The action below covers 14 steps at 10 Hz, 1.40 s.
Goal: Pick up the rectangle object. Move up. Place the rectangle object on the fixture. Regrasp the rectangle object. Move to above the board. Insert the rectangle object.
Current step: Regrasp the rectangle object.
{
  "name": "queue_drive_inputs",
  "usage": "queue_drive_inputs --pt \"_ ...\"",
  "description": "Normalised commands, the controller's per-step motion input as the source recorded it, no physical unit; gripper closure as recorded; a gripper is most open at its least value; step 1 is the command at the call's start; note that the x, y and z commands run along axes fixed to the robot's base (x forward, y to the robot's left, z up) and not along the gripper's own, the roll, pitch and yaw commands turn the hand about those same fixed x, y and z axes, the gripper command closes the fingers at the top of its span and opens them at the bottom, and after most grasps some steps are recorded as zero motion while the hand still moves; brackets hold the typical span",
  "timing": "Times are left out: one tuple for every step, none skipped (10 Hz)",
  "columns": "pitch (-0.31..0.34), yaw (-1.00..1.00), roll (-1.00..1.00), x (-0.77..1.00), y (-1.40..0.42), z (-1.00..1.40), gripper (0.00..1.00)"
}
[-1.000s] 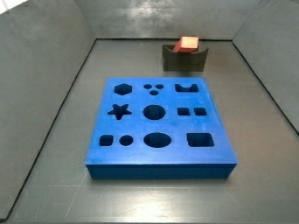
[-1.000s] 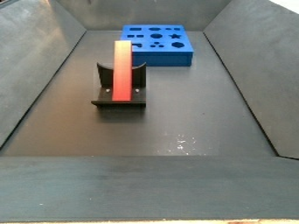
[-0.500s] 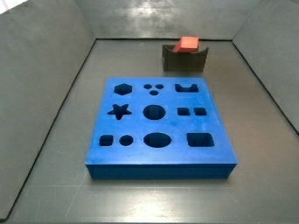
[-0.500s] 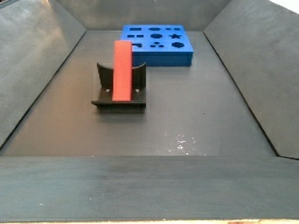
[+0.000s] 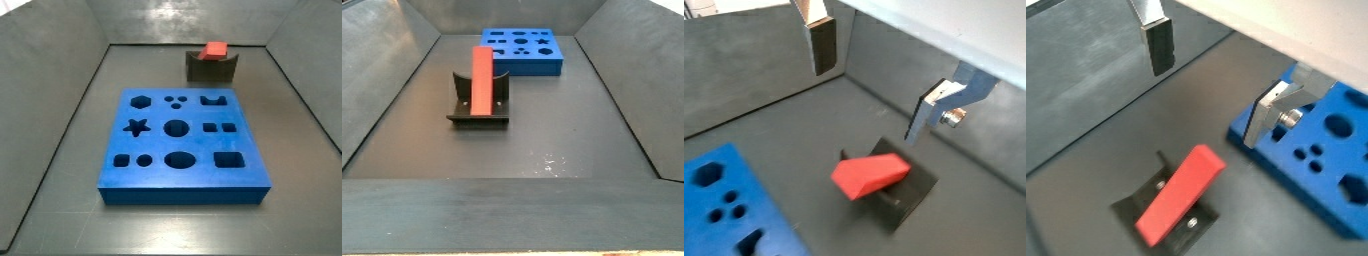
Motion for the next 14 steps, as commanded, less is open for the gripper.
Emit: queue_drive_inputs --pt "0.055 0.03 1.00 0.03 -0.02 0.00 0.00" --pt "0.068 0.03 1.00 0.05 -0.03 0.00 0.00" --pt "0.076 0.04 1.00 0.06 -0.03 -0.01 0.00" --pt "0.096 0.04 1.00 0.08 -0.04 0.00 0.00" --pt "0.113 0.05 1.00 0.09 -0.04 -0.01 0.00" --pt "0.134 0.06 1.00 0.10 -0.04 -0.01 0.00" --pt "0.165 0.08 1.00 0.11 -0.05 -0.01 0.00" --pt "0.181 0.09 1.00 0.11 -0.05 -0.01 0.00" --pt "0.212 0.13 1.00 0.12 -0.05 -0.01 0.00" --pt "0.238 0.17 1.00 0.12 -0.06 -0.01 0.00" --pt "0.250 0.22 0.91 0.12 -0.06 -0.01 0.00" --pt "0.232 0.24 0.80 0.13 -0.06 -0.01 0.00" --pt "0.171 0.27 0.50 0.15 -0.06 -0.01 0.00" --pt "0.146 0.28 0.39 0.16 -0.07 -0.02 0.00"
